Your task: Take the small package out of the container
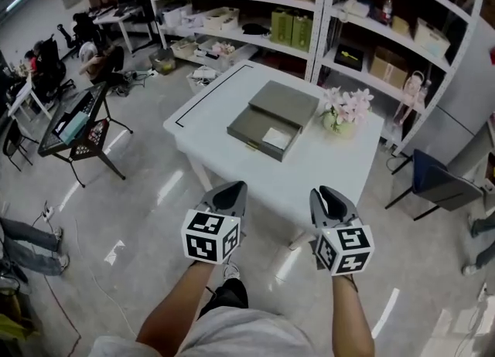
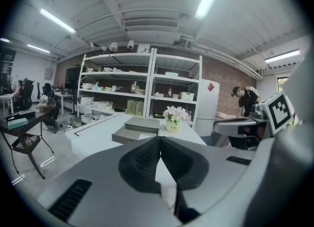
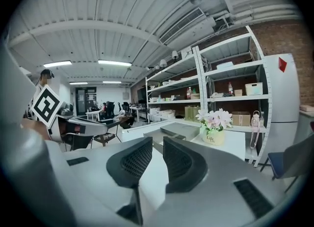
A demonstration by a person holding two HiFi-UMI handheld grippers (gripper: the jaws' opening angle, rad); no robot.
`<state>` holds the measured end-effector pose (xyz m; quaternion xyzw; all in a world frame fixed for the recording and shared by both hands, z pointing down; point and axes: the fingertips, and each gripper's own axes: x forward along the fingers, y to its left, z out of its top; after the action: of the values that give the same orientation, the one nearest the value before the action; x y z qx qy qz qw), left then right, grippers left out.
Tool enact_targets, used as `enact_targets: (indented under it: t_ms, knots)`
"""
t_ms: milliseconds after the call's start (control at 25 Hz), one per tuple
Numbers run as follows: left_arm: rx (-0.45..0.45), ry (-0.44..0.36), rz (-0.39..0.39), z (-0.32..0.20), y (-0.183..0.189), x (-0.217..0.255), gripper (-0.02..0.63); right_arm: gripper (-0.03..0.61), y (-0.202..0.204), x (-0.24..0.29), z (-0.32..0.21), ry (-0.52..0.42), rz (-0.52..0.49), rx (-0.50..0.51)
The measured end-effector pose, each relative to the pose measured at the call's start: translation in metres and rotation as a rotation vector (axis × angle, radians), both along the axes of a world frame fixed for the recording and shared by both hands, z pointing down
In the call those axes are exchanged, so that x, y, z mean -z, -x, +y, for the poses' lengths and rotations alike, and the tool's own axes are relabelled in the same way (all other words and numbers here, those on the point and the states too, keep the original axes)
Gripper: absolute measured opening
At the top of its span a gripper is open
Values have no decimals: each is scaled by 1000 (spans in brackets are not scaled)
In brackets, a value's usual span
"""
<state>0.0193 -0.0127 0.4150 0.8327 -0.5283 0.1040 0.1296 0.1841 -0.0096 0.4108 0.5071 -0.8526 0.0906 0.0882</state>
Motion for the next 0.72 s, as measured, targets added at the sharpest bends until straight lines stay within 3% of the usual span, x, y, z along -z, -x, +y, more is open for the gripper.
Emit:
enact_targets:
  t_ms: [480, 720]
  knots:
    - [-112, 33, 21, -98, 59, -7, 2, 103, 62, -6, -84, 55, 22, -96]
    - [-184, 35, 30, -124, 72, -9, 3, 118, 78, -9, -108, 77, 42, -114]
